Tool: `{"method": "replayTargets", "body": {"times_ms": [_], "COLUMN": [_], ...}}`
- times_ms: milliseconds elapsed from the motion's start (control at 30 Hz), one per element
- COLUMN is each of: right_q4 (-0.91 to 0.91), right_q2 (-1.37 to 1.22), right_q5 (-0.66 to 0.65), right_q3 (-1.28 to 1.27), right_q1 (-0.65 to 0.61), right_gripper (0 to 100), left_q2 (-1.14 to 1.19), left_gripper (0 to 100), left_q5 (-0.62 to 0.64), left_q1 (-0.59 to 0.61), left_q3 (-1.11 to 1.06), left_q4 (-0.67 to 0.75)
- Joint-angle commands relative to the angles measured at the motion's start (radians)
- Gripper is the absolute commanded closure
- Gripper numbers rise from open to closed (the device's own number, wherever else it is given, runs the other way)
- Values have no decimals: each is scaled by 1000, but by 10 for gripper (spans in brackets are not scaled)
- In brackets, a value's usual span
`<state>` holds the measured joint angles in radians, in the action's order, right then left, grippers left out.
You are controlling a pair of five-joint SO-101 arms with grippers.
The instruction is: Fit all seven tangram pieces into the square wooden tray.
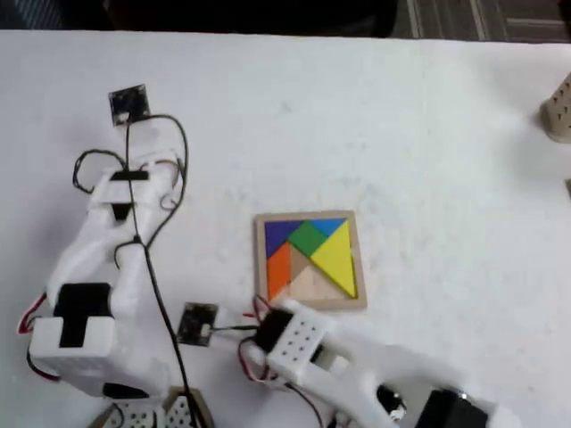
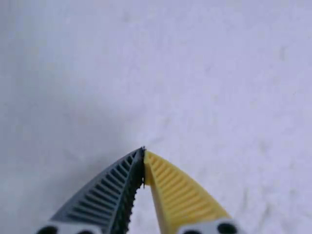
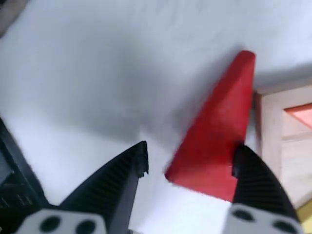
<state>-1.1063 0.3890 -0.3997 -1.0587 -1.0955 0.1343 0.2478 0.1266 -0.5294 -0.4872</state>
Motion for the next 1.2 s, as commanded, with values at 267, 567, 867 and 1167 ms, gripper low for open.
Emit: {"method": "replayTargets", "body": {"times_ms": [267, 567, 867, 1167], "right_q4": [16, 38, 36, 16], "right_q2": [-10, -10, 1, 1], "right_q5": [12, -74, -72, -40], "right_q3": [2, 2, 58, 106], "right_q1": [30, 219, 426, 521], "right_gripper": [739, 872, 958, 892], "left_q2": [-5, -4, -4, -4], "left_gripper": [976, 976, 976, 976], "left_q5": [6, 6, 6, 6], "left_q1": [7, 7, 5, 8], "left_q3": [51, 51, 51, 51], "left_q4": [-8, -8, -8, -8]}}
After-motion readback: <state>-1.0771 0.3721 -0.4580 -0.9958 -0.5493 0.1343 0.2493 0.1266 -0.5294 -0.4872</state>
